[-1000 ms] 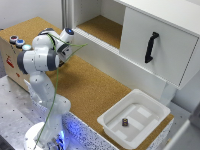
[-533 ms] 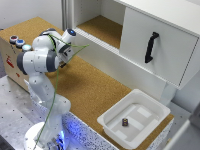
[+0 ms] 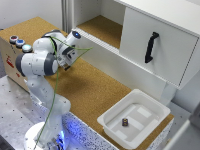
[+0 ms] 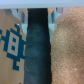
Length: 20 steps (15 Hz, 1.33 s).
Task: Grasp the drawer handle and open it
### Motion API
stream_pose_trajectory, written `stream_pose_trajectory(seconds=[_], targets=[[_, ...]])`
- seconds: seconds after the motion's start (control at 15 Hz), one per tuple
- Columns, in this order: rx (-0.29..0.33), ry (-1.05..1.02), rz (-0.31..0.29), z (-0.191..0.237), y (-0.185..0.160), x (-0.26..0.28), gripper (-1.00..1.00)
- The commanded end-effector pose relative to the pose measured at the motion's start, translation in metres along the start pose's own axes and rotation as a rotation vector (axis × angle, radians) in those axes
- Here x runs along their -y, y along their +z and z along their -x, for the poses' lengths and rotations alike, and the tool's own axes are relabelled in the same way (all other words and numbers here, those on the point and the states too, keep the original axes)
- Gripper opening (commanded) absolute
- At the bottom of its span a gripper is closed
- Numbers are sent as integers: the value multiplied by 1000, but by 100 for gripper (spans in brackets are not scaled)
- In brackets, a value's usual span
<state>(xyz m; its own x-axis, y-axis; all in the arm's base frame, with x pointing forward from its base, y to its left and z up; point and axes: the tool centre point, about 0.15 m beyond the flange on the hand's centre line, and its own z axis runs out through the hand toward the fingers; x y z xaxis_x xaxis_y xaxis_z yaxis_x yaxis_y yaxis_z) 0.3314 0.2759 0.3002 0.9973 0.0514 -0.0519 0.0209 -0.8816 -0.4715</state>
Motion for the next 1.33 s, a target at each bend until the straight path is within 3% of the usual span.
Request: stream_pose_trajectory(seconds=[0.0, 0.67, 1.27], targets=[[-71, 26, -47, 9, 3, -50, -100], [-123, 99, -50, 9, -16, -96, -100], [-129, 107, -26, 2, -36, -128, -100]])
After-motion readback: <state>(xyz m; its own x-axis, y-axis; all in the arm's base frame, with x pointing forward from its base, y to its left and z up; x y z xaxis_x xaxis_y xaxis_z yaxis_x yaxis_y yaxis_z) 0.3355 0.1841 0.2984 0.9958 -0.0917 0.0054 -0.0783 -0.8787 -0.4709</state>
